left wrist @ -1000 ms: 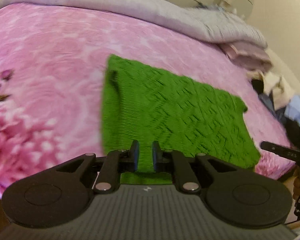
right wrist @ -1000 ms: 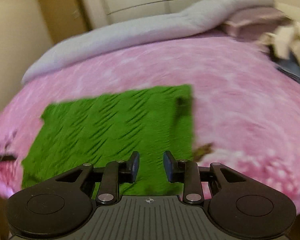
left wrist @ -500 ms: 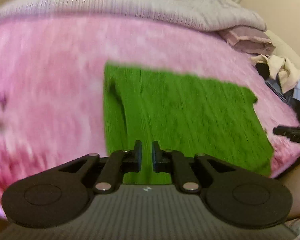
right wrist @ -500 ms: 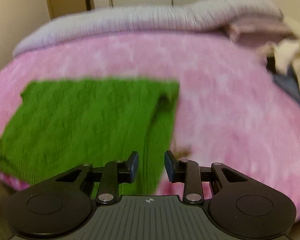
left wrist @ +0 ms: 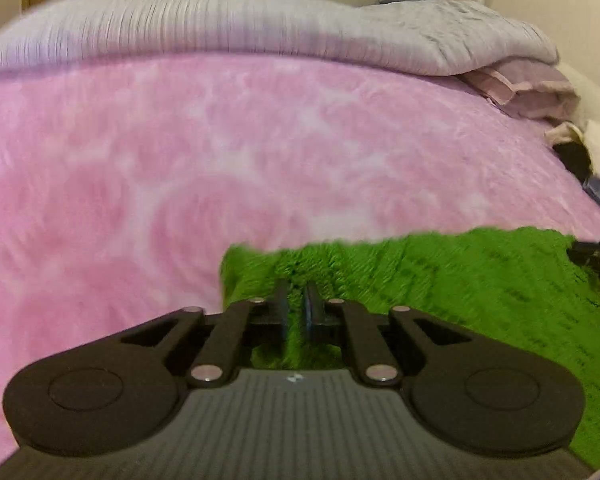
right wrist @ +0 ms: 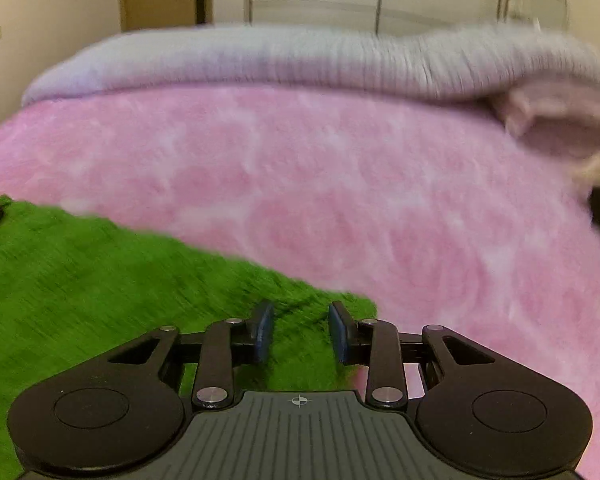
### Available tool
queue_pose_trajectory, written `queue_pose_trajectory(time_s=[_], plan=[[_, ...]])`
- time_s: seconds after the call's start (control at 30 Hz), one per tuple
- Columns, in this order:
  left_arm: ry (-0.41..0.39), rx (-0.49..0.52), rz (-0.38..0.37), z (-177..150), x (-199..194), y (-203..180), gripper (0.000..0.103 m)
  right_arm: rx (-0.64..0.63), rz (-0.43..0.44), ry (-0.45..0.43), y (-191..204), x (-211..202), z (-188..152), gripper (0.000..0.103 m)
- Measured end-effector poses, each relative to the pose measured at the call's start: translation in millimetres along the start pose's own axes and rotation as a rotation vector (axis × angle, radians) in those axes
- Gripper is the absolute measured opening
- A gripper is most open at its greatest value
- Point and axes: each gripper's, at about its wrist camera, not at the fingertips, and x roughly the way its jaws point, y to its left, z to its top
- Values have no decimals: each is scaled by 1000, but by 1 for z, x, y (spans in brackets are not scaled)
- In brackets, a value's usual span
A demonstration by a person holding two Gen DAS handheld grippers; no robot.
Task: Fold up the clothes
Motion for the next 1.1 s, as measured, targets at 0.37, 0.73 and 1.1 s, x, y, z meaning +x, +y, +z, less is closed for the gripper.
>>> queue_pose_trajectory(time_s=[0.37,0.73,1.1], plan=[[-28,55,-2,34,-36,-36,6,31,37,-48,12,-28,38,33],[45,108,1,9,9,-59,8,-19,62,-1,34,19,17,32],[22,70,-2,-23,-102,-66,8,101,84,-46,45,-103,-7,33]])
